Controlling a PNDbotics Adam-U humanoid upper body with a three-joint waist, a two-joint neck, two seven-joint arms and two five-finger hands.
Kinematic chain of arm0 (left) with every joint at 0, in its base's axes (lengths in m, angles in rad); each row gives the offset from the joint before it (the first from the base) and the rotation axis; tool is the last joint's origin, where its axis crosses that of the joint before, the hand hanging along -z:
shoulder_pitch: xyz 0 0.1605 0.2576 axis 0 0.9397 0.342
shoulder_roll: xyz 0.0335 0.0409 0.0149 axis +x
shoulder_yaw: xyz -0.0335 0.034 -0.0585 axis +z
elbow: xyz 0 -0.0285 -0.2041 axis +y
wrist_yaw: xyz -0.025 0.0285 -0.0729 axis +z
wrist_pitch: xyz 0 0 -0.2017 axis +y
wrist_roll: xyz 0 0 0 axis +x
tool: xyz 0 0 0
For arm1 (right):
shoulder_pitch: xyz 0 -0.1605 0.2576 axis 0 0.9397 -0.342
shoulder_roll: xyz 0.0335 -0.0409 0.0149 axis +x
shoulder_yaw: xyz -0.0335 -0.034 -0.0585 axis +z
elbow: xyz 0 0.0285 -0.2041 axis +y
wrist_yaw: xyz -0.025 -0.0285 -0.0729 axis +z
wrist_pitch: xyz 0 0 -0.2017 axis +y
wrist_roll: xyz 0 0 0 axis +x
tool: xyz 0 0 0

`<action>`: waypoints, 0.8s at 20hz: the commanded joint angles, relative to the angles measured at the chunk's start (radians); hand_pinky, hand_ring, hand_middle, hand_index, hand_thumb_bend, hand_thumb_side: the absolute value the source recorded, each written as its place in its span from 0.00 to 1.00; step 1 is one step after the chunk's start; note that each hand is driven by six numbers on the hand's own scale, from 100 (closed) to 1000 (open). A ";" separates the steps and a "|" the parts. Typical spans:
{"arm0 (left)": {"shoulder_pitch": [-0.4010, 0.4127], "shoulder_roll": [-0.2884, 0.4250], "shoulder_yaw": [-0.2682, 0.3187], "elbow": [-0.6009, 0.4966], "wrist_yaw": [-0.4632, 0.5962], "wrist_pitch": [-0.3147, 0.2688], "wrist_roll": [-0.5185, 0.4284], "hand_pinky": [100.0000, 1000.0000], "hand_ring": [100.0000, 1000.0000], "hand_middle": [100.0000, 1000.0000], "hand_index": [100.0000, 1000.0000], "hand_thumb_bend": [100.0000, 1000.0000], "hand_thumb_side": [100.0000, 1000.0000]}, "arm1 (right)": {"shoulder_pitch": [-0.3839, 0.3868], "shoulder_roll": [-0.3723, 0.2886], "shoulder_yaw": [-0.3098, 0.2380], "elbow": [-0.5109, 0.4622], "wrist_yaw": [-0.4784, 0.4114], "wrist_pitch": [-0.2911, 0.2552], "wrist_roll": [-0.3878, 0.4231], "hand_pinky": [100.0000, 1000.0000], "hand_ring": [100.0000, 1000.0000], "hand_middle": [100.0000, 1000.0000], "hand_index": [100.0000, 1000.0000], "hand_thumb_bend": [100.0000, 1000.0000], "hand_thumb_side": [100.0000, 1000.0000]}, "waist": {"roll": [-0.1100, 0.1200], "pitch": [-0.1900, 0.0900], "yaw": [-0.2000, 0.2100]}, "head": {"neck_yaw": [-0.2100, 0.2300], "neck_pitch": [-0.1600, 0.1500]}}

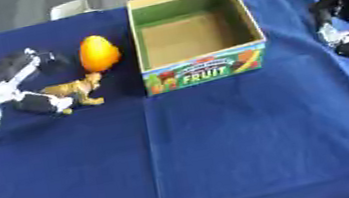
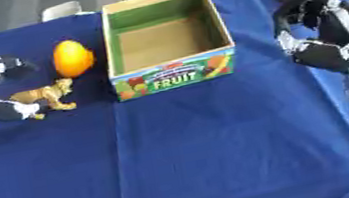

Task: Pick up objects on the table and place them in the box.

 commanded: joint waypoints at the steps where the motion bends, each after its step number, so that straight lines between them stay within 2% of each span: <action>1: -0.028 0.005 -0.002 0.024 -0.018 -0.020 -0.007 0.69 0.61 0.58 0.77 0.36 0.23 | -0.014 -0.013 -0.003 -0.008 0.004 -0.002 0.003 0.68 0.68 0.53 0.74 0.00 0.00 | -0.002 -0.019 -0.002 | 0.001 0.005; 6: -0.037 -0.016 -0.007 0.081 -0.050 -0.039 -0.010 0.69 0.56 0.58 0.77 0.35 0.21 | -0.014 -0.012 -0.002 -0.007 0.003 -0.002 0.004 0.68 0.68 0.53 0.74 0.00 0.00 | -0.003 -0.019 -0.004 | 0.001 0.005; 11: -0.043 -0.033 -0.007 0.136 -0.073 -0.053 -0.008 0.69 0.56 0.58 0.77 0.31 0.16 | -0.015 -0.011 -0.001 -0.007 0.003 -0.002 0.006 0.68 0.68 0.53 0.74 0.00 0.00 | -0.003 -0.020 -0.006 | 0.000 0.005; 16: -0.045 -0.042 -0.004 0.161 -0.100 -0.056 0.012 0.68 0.56 0.58 0.77 0.24 0.06 | -0.015 -0.011 0.000 -0.007 0.003 -0.002 0.007 0.68 0.68 0.53 0.74 0.00 0.00 | -0.003 -0.020 -0.006 | -0.001 0.005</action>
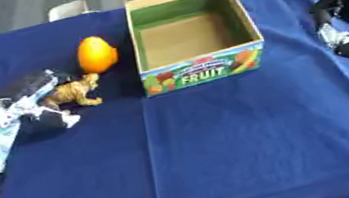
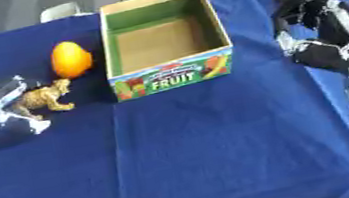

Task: Pick up objects on the table and place them in the box.

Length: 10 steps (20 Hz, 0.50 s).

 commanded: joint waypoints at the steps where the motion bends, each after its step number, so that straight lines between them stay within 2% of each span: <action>1: -0.020 0.010 0.008 0.005 -0.020 -0.001 0.016 0.68 0.56 0.58 0.77 0.22 0.03 | -0.015 -0.011 -0.001 -0.007 0.003 -0.002 0.003 0.68 0.68 0.53 0.74 0.00 0.00 | -0.003 -0.017 -0.001 | -0.001 0.005; 2: -0.020 0.009 0.009 0.009 -0.026 -0.001 0.020 0.68 0.55 0.57 0.77 0.19 0.00 | -0.015 -0.011 -0.001 -0.007 0.003 -0.002 0.004 0.68 0.68 0.53 0.74 0.00 0.00 | -0.003 -0.017 -0.001 | 0.000 0.005; 4: -0.021 0.007 0.010 0.017 -0.035 -0.001 0.023 0.68 0.54 0.56 0.77 0.12 0.00 | -0.015 -0.011 -0.001 -0.007 0.003 -0.002 0.004 0.68 0.68 0.53 0.74 0.00 0.00 | -0.003 -0.017 -0.001 | -0.001 0.005; 6: -0.020 0.006 0.012 0.021 -0.039 -0.001 0.026 0.67 0.52 0.53 0.76 0.00 0.02 | -0.015 -0.011 -0.001 -0.007 0.002 -0.002 0.004 0.68 0.68 0.53 0.74 0.00 0.00 | -0.003 -0.017 -0.001 | -0.002 0.005; 10: -0.017 0.006 0.023 0.011 -0.028 0.012 0.033 0.65 0.46 0.46 0.73 0.00 0.12 | -0.015 -0.011 -0.001 -0.007 0.002 -0.002 0.003 0.68 0.68 0.53 0.74 0.00 0.00 | -0.002 -0.017 0.001 | -0.002 0.005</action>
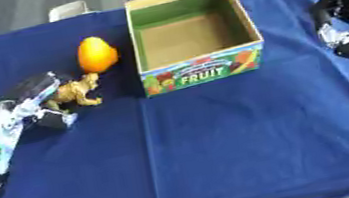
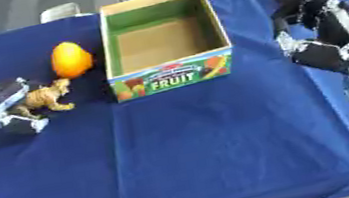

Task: Pick up objects on the table and place them in the box.

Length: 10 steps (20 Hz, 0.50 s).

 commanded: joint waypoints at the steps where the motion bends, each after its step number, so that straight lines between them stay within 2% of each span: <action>1: -0.012 0.015 0.020 -0.016 0.008 0.016 0.010 0.65 0.45 0.44 0.72 0.00 0.15 | -0.015 -0.011 -0.002 -0.007 0.002 -0.001 0.002 0.68 0.68 0.53 0.74 0.00 0.00 | -0.002 -0.017 0.001 | -0.003 0.005; 5: -0.009 0.026 0.032 -0.048 0.034 0.041 0.003 0.64 0.43 0.41 0.71 0.00 0.16 | -0.013 -0.011 -0.003 -0.007 0.002 0.000 0.002 0.68 0.68 0.53 0.74 0.00 0.00 | -0.001 -0.019 0.003 | -0.004 0.005; 10: -0.007 0.046 0.040 -0.107 0.070 0.045 -0.079 0.64 0.42 0.39 0.70 0.00 0.16 | -0.011 -0.011 -0.003 -0.006 0.002 0.001 0.001 0.68 0.68 0.53 0.74 0.00 0.00 | 0.002 -0.022 0.002 | -0.005 0.005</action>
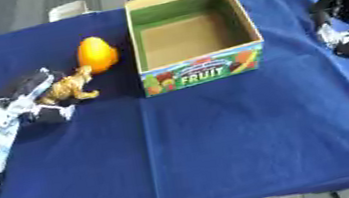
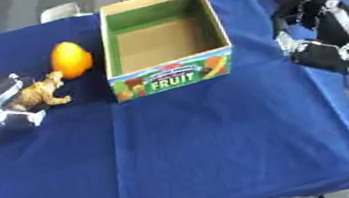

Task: Pick up objects on the table and place them in the box.

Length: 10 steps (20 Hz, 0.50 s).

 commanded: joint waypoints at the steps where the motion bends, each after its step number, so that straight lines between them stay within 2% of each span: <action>1: -0.014 0.049 0.020 -0.057 0.025 0.001 -0.053 0.64 0.42 0.39 0.69 0.00 0.16 | -0.011 -0.011 -0.004 -0.006 0.002 0.001 0.001 0.68 0.68 0.53 0.74 0.00 0.00 | -0.002 -0.021 0.001 | -0.002 0.005; 5: -0.020 0.069 0.029 -0.098 0.037 0.001 -0.088 0.63 0.41 0.38 0.69 0.00 0.16 | -0.009 -0.011 -0.004 -0.006 0.001 0.001 0.001 0.68 0.68 0.53 0.74 0.00 0.00 | -0.001 -0.025 -0.001 | -0.004 0.005; 10: -0.060 0.077 0.028 -0.118 0.026 -0.004 -0.082 0.63 0.41 0.38 0.69 0.00 0.16 | -0.009 -0.011 -0.001 -0.006 -0.001 0.002 0.003 0.68 0.68 0.53 0.74 0.00 0.00 | 0.000 -0.031 -0.005 | -0.005 0.005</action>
